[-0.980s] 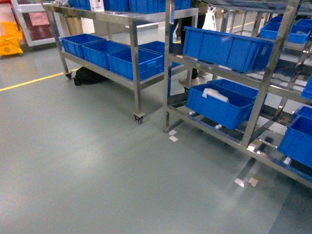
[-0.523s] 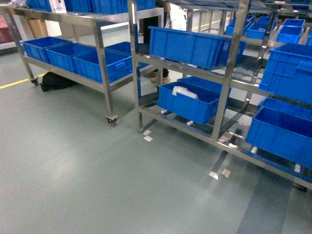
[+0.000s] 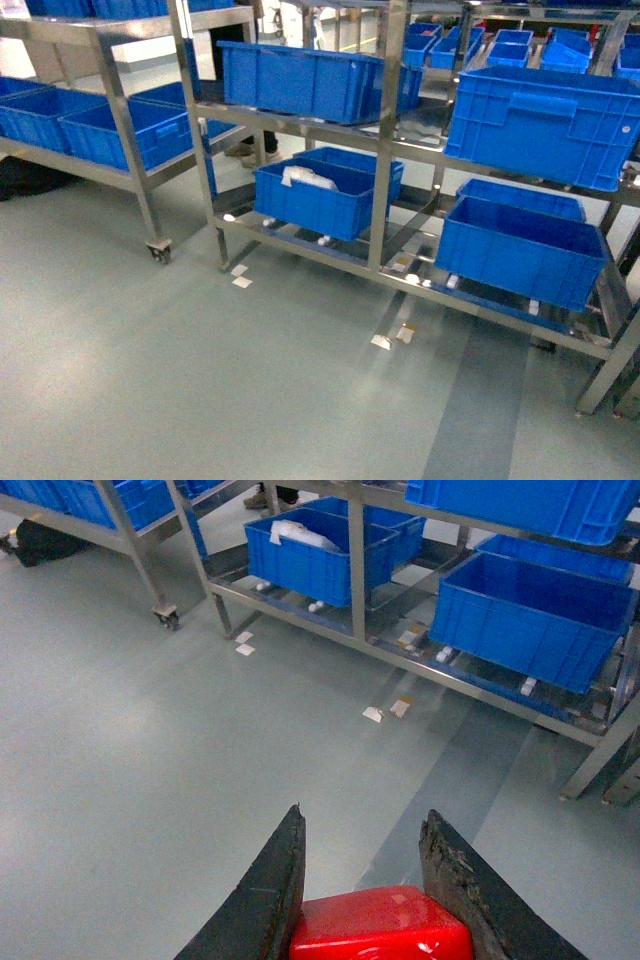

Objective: Pick red block from blue box to shelf

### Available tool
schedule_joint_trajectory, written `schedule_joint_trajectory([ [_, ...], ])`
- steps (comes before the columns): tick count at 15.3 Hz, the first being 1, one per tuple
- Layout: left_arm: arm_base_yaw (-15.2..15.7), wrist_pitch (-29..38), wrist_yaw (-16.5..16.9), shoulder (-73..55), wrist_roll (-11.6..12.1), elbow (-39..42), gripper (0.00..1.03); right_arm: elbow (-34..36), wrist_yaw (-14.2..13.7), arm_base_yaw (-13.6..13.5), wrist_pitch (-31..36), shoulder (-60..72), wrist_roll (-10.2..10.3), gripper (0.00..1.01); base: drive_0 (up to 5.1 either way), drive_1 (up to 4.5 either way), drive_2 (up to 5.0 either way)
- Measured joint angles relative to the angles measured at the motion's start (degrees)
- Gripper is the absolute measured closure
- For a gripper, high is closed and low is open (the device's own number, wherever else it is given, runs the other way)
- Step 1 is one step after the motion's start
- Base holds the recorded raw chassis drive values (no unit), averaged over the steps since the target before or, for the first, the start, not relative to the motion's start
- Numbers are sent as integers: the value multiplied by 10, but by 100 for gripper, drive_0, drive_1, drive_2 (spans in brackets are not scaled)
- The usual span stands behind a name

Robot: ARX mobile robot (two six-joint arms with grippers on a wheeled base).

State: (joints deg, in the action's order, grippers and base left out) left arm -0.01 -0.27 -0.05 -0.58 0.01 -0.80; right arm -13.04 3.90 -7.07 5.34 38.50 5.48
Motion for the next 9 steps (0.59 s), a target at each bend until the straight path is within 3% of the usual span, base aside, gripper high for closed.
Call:
schedule_joint_trajectory([
  [9, 0, 0, 0, 0, 0, 0, 5, 0, 0, 0, -2, 0, 0, 73, -107, -107, -107],
])
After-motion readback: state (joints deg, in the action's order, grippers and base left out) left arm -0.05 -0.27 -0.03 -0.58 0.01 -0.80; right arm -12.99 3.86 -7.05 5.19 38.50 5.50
